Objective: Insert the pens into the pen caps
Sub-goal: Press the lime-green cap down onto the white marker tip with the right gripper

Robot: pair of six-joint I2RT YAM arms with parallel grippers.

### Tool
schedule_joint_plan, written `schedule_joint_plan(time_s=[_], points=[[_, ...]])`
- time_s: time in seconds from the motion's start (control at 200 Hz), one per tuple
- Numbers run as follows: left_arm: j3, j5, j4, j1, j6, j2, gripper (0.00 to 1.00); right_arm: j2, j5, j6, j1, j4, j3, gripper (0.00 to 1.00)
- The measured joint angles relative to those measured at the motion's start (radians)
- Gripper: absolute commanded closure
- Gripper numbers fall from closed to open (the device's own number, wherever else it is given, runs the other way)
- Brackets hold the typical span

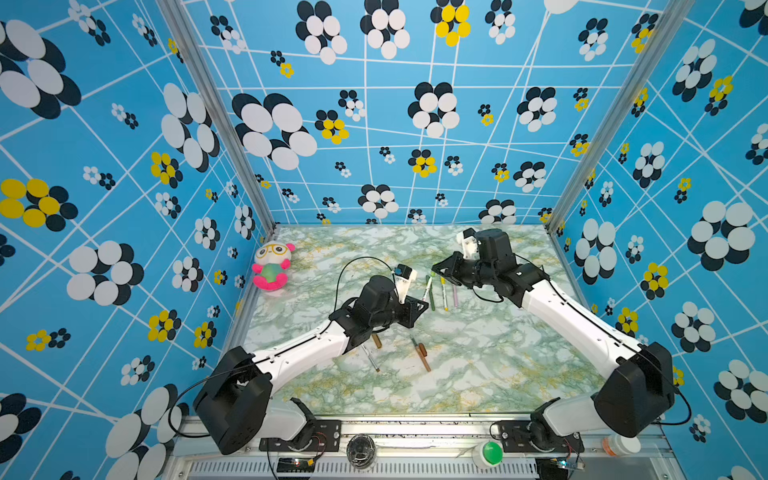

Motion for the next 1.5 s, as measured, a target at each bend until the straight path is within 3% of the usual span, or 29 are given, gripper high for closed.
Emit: schedule_joint_plan(time_s=[0.835,1.499], points=[[0.0,-0.011,-0.028,0.0,-0.001,0.0,1.0,0.003,-0.029,0.007,0.027,0.025,-0.053,1.0],[0.0,-0.056,-0.091,0.012,-0.008,0.001,1.0,0.033,0.039,-0.008,0.104,0.132,-0.116,1.0]])
